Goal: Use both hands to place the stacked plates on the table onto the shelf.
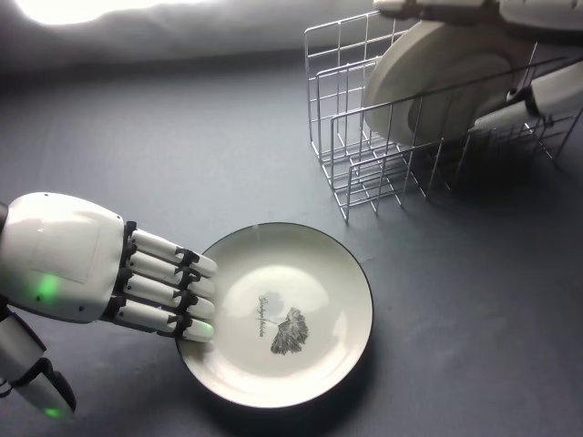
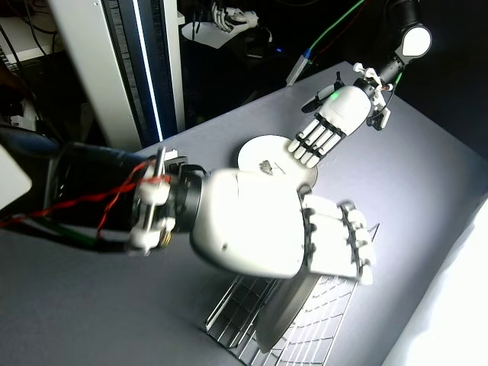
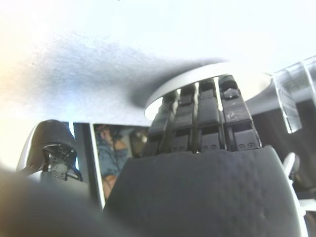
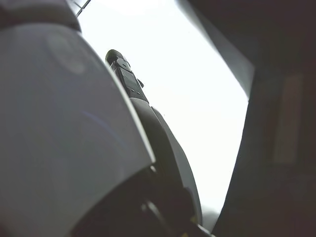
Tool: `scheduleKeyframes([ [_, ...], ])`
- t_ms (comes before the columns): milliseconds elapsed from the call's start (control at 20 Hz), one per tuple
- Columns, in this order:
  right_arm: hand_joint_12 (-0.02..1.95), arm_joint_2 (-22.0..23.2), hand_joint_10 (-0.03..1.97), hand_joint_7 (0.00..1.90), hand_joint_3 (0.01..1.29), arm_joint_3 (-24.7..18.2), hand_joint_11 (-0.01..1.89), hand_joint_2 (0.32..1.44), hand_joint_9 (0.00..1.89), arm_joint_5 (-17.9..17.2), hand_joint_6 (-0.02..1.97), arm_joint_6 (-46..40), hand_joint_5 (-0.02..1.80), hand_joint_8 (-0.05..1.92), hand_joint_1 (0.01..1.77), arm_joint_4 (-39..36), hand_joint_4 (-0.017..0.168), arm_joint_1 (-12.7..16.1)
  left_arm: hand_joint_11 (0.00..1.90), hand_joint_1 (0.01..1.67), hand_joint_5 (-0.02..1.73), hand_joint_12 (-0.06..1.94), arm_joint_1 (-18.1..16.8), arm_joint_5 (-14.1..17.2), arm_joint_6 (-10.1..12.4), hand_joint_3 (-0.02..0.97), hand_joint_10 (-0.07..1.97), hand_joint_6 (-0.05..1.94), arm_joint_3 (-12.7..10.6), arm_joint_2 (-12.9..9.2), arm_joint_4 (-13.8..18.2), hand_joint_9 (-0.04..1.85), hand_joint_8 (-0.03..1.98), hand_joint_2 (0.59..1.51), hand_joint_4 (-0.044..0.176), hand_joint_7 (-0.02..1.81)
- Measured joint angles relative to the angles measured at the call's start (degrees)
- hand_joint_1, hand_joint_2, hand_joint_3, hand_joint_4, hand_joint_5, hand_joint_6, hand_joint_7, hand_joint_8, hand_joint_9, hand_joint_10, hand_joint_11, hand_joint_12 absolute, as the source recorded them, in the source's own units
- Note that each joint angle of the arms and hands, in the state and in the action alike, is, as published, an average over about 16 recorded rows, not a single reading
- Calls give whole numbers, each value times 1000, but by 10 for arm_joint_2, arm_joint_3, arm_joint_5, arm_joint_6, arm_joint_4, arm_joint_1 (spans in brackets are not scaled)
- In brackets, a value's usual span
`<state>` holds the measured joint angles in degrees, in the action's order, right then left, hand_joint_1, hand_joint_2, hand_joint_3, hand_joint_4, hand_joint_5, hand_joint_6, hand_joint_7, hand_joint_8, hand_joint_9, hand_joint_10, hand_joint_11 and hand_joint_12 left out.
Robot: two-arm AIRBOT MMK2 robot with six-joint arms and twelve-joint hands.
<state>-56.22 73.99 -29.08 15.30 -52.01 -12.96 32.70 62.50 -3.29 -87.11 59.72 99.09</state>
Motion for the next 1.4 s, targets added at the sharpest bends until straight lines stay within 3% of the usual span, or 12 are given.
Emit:
scheduleKeyframes([
  [300,294,0,4,29,12,-32,22,1023,41,-62,12,5,33,19,823,-126,6,1,13,20,-6,-15,32,-7,-8,12,3,-22,4,-1,-20,15,6,1111,-5,10],
  [650,183,-7,4,20,12,-74,21,1010,26,-97,12,10,23,19,831,-224,4,-10,13,20,-8,-18,69,-19,-19,12,-5,-25,13,-4,-49,4,-7,1113,-9,-1],
  [900,93,-16,4,20,12,-102,22,999,20,-94,12,13,20,19,843,-249,4,-27,13,20,-9,-22,86,-25,-24,12,-7,-28,18,-6,-64,-2,-11,1113,-10,-3],
  [1400,78,-48,5,21,12,-133,22,1012,22,-46,12,15,19,19,918,-248,4,-63,13,20,-11,-23,91,-26,-28,12,-8,-27,19,-6,-72,-1,-11,1113,-10,-2],
])
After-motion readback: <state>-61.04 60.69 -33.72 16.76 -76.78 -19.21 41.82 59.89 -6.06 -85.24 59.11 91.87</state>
